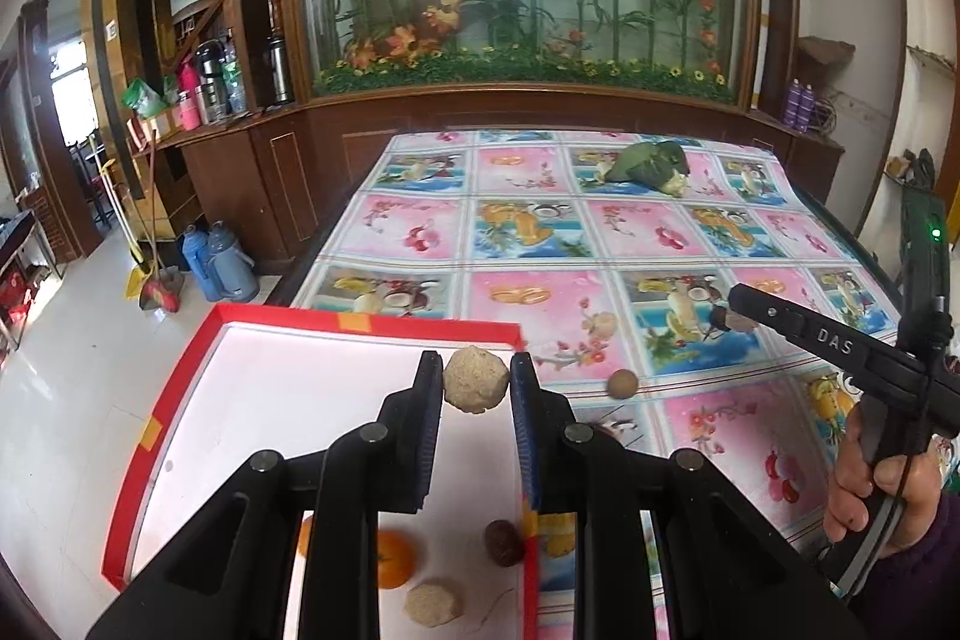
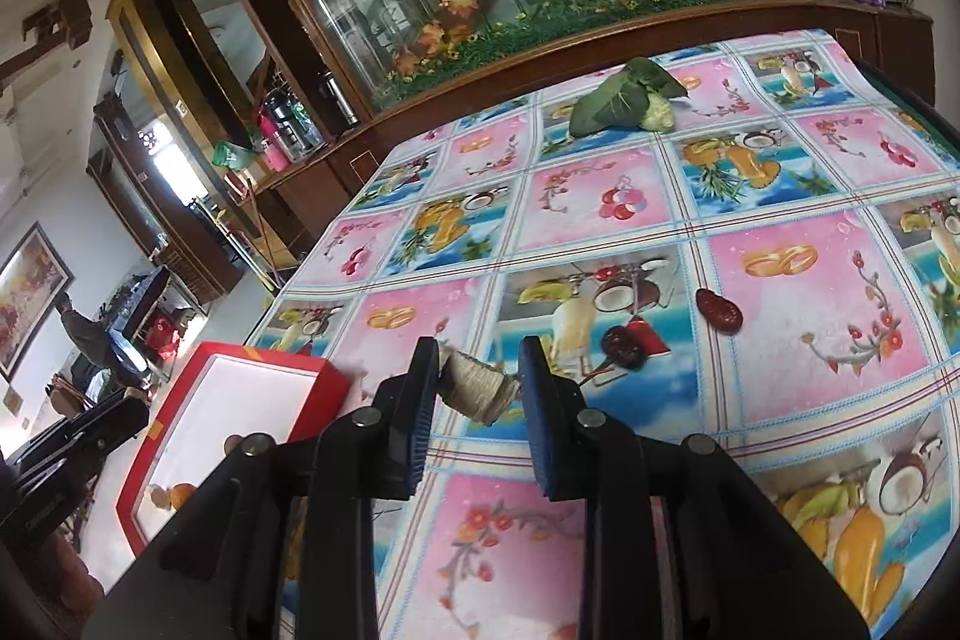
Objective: Organize fruits
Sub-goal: 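Carry the ball into the tray and release with the left tool while the right tool drops the bread, then move both open tools back to the fruit pile, then grasp a red date with the right tool while the left tool grasps a brown ball, then carry the ball into the tray and open the left tool while the right tool drops the date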
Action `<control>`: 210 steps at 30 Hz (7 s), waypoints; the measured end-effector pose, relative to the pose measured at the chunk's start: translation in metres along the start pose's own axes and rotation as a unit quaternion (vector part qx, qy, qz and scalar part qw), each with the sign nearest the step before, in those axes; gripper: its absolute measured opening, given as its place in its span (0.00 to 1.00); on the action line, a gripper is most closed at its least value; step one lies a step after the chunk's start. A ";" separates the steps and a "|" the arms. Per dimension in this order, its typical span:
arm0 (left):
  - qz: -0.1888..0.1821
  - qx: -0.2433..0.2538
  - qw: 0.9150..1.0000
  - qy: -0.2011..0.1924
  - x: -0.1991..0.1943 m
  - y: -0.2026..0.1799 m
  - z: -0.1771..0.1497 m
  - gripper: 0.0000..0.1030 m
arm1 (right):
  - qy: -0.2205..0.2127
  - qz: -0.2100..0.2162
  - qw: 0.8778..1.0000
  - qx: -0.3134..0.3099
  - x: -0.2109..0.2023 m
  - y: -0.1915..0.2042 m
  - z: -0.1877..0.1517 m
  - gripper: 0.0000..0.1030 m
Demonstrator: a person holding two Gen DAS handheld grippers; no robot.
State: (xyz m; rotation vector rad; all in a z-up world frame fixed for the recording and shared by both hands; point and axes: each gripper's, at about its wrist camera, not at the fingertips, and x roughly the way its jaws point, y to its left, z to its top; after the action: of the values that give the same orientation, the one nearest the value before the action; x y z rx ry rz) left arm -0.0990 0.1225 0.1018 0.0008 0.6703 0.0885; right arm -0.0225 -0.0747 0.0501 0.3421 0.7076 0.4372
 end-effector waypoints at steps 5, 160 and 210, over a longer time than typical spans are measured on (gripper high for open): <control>0.012 -0.017 1.000 0.001 -0.004 0.023 -0.011 0.21 | 0.014 0.026 0.999 -0.015 0.001 0.033 -0.016 0.29; -0.012 0.058 0.990 0.125 0.085 -0.076 -0.013 0.74 | 0.104 -0.077 0.991 -0.015 0.055 -0.064 0.030 0.19; -0.059 0.010 0.994 0.092 0.061 -0.055 -0.006 0.21 | 0.051 -0.052 0.997 0.003 0.037 -0.060 0.034 0.20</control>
State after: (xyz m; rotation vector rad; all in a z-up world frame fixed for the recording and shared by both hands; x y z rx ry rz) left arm -0.0509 0.0728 0.0575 -0.0275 0.8532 -0.0336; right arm 0.0419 -0.1126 0.0273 0.2882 0.8217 0.3564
